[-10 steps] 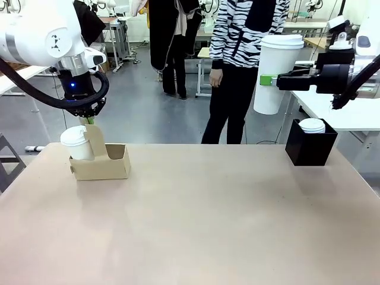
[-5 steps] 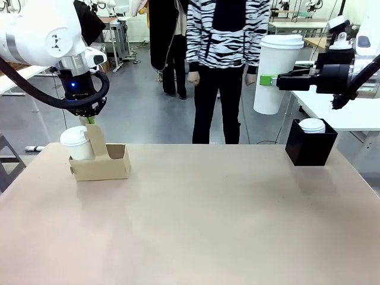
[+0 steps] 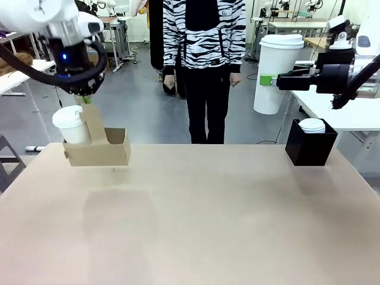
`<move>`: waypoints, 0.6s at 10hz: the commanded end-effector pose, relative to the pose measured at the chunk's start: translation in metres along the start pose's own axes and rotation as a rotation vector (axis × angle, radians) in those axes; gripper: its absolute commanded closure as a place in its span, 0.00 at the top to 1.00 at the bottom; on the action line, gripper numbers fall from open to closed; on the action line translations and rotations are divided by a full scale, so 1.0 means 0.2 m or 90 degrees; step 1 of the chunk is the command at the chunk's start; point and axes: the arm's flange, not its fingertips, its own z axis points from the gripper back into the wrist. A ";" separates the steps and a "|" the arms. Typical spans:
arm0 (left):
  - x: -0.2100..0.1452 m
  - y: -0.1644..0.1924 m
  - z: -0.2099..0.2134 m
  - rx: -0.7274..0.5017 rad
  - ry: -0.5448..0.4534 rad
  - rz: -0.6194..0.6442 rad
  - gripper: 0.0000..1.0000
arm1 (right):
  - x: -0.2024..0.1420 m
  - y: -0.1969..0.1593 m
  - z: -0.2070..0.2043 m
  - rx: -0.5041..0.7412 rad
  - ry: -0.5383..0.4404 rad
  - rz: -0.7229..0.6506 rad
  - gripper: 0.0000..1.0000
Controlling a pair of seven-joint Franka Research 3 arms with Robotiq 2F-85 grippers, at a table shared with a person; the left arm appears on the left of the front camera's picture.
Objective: Pour a drink into a cup and package it in a carrier.
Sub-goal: Position the Cup Carrier in the center of the table.
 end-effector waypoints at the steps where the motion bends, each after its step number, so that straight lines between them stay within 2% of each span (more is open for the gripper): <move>1: -0.18 -0.13 0.22 0.015 -0.022 0.011 0.02 | 0.02 -0.01 -0.01 0.000 -0.012 0.013 0.81; 3: -0.43 -0.34 0.42 0.005 -0.015 0.017 0.02 | 0.02 -0.01 -0.01 0.000 -0.012 0.013 0.81; 6: -0.69 -0.68 0.42 -0.007 -0.014 0.010 0.02 | 0.02 -0.01 -0.01 0.000 -0.012 0.013 0.81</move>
